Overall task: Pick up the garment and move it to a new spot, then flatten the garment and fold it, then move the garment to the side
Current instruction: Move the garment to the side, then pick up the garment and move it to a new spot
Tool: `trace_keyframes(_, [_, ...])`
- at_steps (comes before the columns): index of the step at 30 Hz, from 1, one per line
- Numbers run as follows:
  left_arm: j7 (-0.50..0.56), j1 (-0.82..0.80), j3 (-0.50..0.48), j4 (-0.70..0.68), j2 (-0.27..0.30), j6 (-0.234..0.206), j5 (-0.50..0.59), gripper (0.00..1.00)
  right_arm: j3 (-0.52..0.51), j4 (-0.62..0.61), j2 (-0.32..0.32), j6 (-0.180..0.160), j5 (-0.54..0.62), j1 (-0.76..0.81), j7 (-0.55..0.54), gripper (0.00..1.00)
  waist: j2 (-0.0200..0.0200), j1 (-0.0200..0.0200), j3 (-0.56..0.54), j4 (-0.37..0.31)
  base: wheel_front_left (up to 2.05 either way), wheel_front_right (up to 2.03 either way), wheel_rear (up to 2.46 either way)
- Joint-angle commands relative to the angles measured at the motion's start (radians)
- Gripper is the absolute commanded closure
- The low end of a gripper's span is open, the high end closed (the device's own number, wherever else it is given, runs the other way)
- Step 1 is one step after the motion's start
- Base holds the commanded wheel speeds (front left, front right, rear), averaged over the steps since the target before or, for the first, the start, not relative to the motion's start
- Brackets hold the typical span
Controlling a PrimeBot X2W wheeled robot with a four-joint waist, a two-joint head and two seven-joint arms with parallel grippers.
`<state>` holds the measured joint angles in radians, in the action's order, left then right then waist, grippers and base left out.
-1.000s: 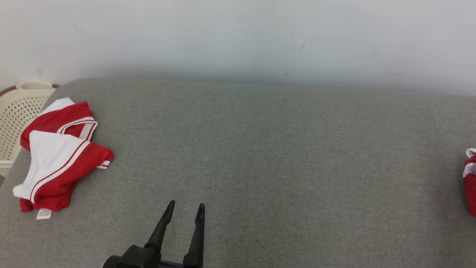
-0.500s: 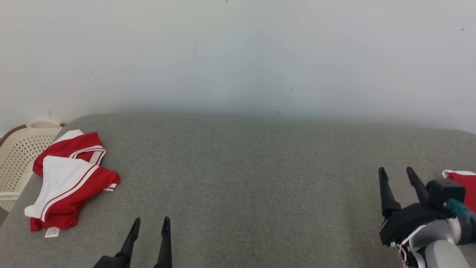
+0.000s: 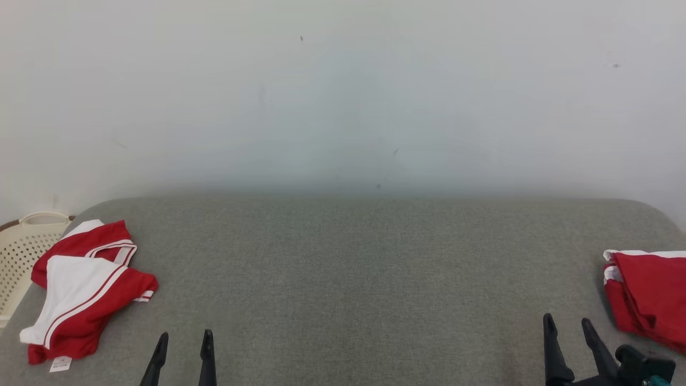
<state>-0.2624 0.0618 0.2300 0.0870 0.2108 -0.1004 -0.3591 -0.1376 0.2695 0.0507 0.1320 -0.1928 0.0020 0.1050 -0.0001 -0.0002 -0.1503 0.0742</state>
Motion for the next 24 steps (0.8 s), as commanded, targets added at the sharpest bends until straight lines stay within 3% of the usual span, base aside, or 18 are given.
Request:
trace_keyframes(1, [-0.004,0.030,-0.016,0.004,-0.008,0.016,0.010,0.00,0.009,-0.004,-0.002,-0.002,-0.029,0.024,-0.004,0.00,0.0001,0.0002,-0.015,-0.024,0.00,0.00,0.00])
trace_keyframes(7, [-0.004,0.076,-0.082,0.024,-0.038,0.076,0.039,0.00,0.058,0.003,-0.002,-0.002,-0.059,0.060,-0.011,0.00,0.0001,0.0002,-0.022,-0.047,0.00,0.00,0.00])
trace_keyframes(15, [-0.004,0.022,-0.172,0.121,-0.096,0.164,0.101,0.00,0.079,-0.018,-0.002,-0.002,-0.050,0.045,-0.022,0.00,0.0001,0.0002,-0.018,-0.040,0.00,0.00,0.00])
trace_keyframes(24, [-0.004,-0.002,-0.236,0.166,-0.137,0.206,0.159,0.00,0.084,-0.023,-0.002,-0.002,-0.069,0.052,-0.017,0.00,0.0001,0.0002,-0.020,-0.017,0.00,0.00,0.00])
